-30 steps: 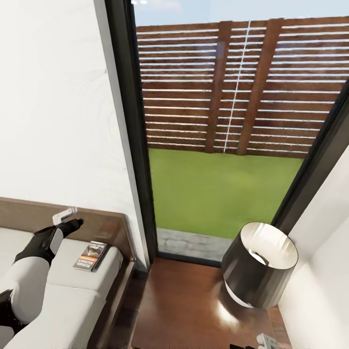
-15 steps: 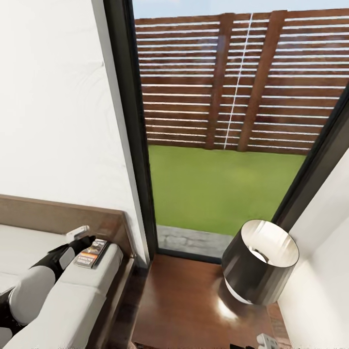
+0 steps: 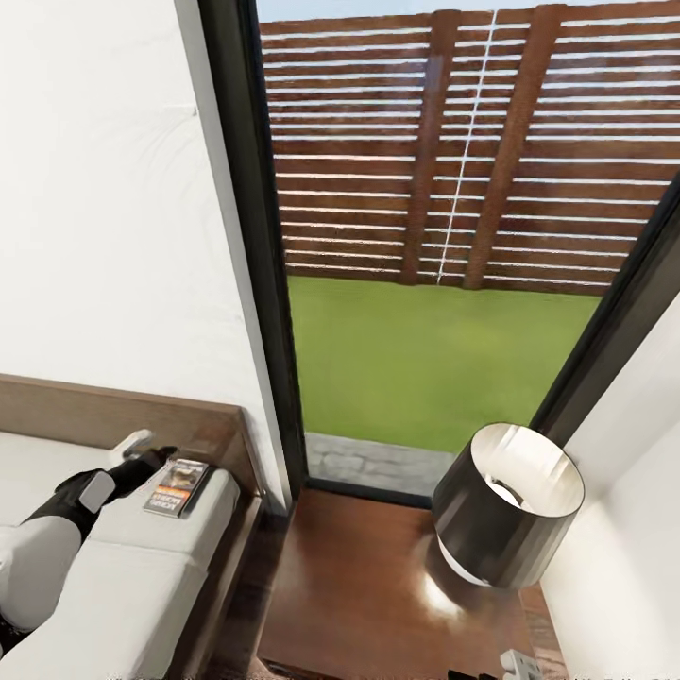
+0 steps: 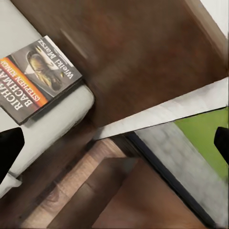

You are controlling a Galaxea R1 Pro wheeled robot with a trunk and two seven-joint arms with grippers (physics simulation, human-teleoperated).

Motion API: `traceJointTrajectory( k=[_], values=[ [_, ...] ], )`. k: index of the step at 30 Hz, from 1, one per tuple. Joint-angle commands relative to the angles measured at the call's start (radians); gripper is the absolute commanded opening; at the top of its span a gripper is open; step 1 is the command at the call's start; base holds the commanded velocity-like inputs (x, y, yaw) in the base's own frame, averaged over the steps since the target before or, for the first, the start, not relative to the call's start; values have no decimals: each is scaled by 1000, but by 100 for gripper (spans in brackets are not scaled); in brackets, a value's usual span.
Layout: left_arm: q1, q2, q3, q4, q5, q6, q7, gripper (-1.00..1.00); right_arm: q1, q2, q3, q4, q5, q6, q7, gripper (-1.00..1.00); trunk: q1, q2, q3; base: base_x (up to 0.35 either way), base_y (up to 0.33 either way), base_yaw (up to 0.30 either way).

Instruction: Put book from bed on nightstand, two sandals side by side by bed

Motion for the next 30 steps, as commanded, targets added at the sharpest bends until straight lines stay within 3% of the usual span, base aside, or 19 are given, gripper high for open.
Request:
traceJointTrajectory(
  k=[1,4,9,15,18,25,30],
  values=[
    [-1,14,3,-68,72,91,0,100,-1,0,-8,-2,4,9,6,100,1,-2,-3,0,0,0],
    [-1,20,4,-159,107,181,3,100,-1,0,-8,-2,4,9,6,100,1,-2,-8,0,0,0],
    [-3,48,5,-238,122,296,8,100,-1,0,-8,-2,4,9,6,100,1,-2,-15,0,0,0],
    [-4,62,5,-246,151,323,60,100,-1,0,-8,-2,4,9,7,100,1,-2,-24,0,0,0],
    [-5,61,5,-245,208,337,77,100,-1,0,-8,-2,4,10,7,100,1,-2,-28,0,0,0],
    [-5,58,6,-245,221,337,78,100,-1,0,-9,-4,4,11,8,100,1,-2,-37,0,0,0],
    [-4,39,7,-245,225,334,77,100,-1,0,-8,-5,4,11,9,100,1,-2,-44,0,0,0]
  ],
)
